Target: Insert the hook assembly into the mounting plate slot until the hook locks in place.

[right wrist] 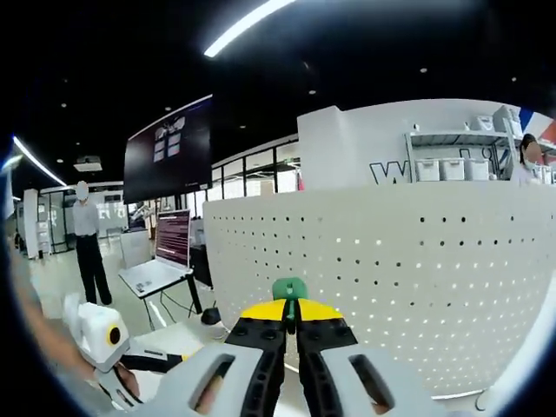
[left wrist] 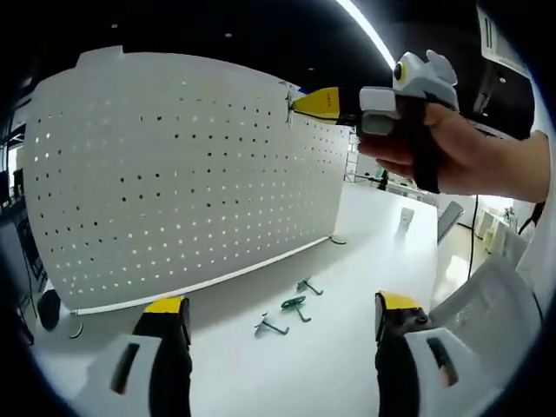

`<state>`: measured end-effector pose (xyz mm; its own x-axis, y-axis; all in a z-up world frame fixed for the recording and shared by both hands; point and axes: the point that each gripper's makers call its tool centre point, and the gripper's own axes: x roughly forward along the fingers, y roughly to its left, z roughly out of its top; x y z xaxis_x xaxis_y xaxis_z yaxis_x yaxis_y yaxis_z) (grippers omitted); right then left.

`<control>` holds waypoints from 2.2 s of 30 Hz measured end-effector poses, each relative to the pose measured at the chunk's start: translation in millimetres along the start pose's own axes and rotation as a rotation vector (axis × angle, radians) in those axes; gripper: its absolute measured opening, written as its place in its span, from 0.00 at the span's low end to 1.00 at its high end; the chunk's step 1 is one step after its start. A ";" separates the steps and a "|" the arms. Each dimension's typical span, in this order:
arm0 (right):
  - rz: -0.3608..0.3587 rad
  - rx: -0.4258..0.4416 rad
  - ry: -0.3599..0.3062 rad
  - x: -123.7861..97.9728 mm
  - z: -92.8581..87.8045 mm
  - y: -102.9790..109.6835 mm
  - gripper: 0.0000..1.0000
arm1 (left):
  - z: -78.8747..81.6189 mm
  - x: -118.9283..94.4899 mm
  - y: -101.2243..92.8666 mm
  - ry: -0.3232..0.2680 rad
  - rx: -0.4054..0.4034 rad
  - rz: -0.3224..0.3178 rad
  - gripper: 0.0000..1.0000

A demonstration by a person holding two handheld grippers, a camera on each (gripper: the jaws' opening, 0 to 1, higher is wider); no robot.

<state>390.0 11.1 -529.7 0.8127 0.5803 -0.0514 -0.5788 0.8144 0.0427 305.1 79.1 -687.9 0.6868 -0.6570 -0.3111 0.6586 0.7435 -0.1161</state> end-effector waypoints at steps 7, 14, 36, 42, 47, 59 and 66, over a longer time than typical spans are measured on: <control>-0.045 -0.038 -0.013 9.9 13.6 -7.7 0.01 | 0.1 -3.0 1.6 -0.012 -0.001 0.011 0.89; -0.134 -0.053 -0.048 27.7 32.1 -16.5 0.01 | 1.8 -4.1 2.1 -0.026 0.000 0.019 0.88; -0.336 -0.011 -0.096 68.5 44.5 -35.2 0.01 | 2.9 -2.8 -3.3 -0.036 0.049 0.009 0.88; -0.359 -0.014 -0.102 78.8 44.2 -32.9 0.01 | -0.1 -2.4 -3.8 -0.037 0.042 0.016 0.87; -0.386 -0.004 -0.100 85.6 42.8 -32.9 0.01 | -0.7 -2.9 -7.9 -0.044 0.053 0.017 0.88; -0.395 -0.012 -0.107 101.9 43.4 -29.6 0.01 | -7.9 -5.0 -8.2 -0.022 0.052 0.009 0.87; -0.412 0.018 -0.101 104.4 38.5 -33.5 0.01 | -10.3 -7.3 -8.4 -0.011 0.049 0.003 0.87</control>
<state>496.9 44.3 -498.2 0.9789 0.2019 0.0306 -0.2034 0.9775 0.0566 291.4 79.0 -694.4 0.6922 -0.6561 -0.3007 0.6704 0.7388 -0.0687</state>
